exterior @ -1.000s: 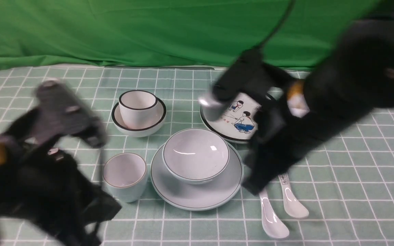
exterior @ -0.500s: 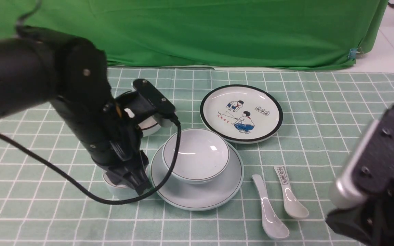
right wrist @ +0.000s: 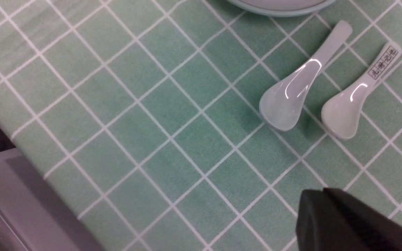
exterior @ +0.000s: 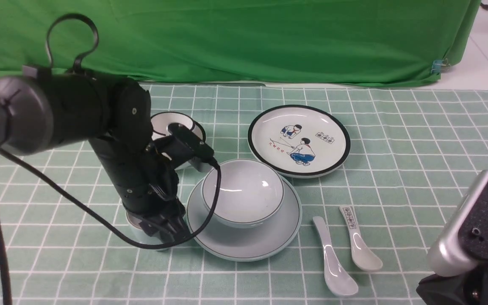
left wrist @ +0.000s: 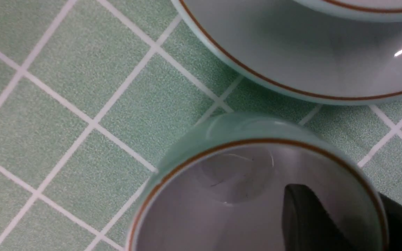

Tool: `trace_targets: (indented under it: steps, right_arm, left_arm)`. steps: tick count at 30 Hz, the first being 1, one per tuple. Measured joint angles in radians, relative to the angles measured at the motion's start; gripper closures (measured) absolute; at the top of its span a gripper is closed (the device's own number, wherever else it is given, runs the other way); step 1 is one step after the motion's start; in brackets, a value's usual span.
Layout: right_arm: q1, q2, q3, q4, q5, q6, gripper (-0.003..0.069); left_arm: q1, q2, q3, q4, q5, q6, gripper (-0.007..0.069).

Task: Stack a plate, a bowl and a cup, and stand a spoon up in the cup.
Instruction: Use the left arm to grab a blue teacup, then use the left arm to put the blue teacup into the blue rice bowl in the middle

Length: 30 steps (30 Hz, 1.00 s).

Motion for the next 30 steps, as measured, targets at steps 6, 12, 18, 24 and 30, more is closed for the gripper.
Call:
trace_targets:
  steps: [6,12,18,24,30]
  right_arm:
    - [0.0,-0.002,0.001,0.0,0.001,0.0,0.0613]
    - [0.0,-0.002,0.001,-0.009,-0.016,0.002,0.0607]
    - [0.0,-0.002,0.001,-0.107,-0.002,0.048,0.0603]
    - [0.0,-0.002,0.001,-0.286,0.055,0.211,0.0593]
    - [0.0,-0.002,0.001,-0.294,0.058,0.226,0.059]
  left_arm:
    - [-0.007,-0.044,-0.076,0.002,0.112,-0.035,0.0587]
    - [-0.083,-0.09,-0.278,0.001,0.193,-0.062,0.0587]
    - [-0.176,0.004,-0.411,-0.004,0.22,-0.057,0.0587]
    - [-0.218,0.18,-0.52,0.003,0.227,-0.041,0.0587]
    - [-0.219,0.241,-0.563,0.019,0.226,-0.033,0.0587]
